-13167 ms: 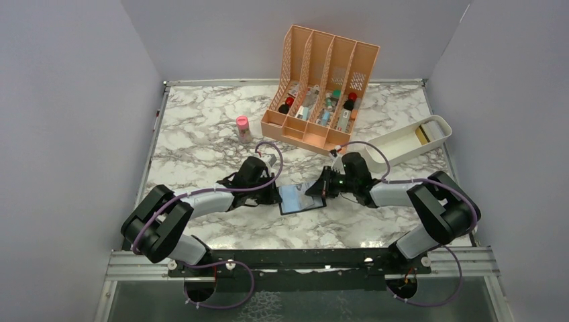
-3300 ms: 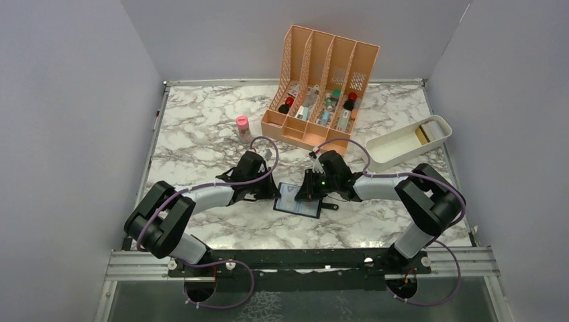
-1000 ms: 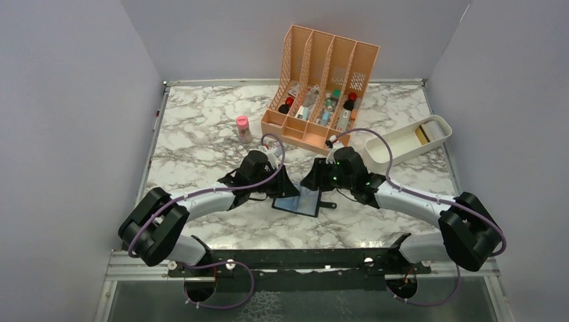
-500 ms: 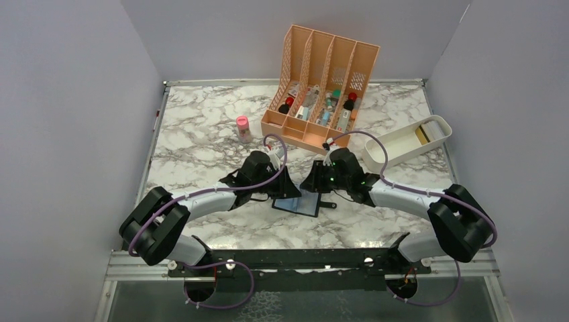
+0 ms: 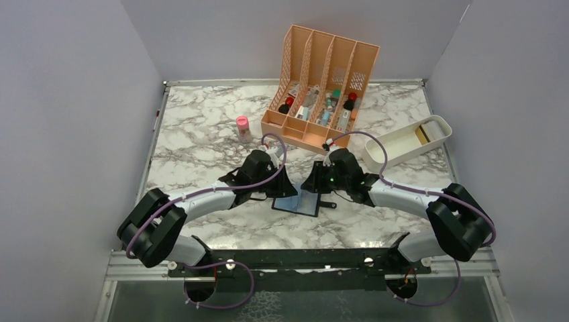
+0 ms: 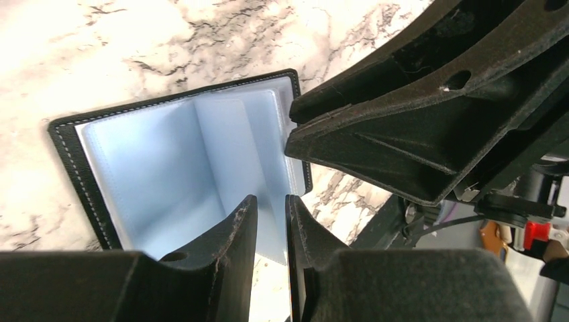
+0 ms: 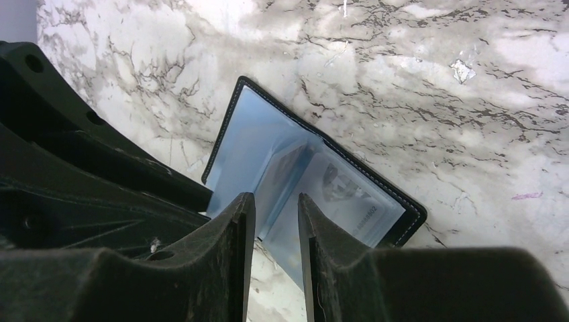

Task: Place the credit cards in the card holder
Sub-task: Turn over the card slot in the card holder.

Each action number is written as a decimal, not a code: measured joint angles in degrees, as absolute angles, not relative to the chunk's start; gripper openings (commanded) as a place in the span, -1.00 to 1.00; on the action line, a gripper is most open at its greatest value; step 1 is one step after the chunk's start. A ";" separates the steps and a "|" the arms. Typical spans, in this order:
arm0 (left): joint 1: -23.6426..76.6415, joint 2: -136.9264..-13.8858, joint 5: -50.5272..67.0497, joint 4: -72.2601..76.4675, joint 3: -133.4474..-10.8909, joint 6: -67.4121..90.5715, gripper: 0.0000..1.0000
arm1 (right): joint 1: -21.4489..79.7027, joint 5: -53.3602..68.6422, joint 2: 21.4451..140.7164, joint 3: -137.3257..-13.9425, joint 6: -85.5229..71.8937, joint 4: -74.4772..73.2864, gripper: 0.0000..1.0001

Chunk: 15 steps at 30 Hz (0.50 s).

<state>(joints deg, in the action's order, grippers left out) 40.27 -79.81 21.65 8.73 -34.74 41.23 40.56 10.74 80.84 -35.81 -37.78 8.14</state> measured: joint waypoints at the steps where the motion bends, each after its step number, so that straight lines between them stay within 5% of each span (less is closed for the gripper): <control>1: 40.27 -79.57 21.12 8.03 -34.92 40.91 -0.51 | 40.56 10.61 80.84 -35.79 -37.65 7.99 -0.31; 15: 40.27 -77.65 12.32 -0.91 -35.27 37.89 -0.54 | 40.56 6.90 80.84 -35.77 -35.05 2.74 -0.19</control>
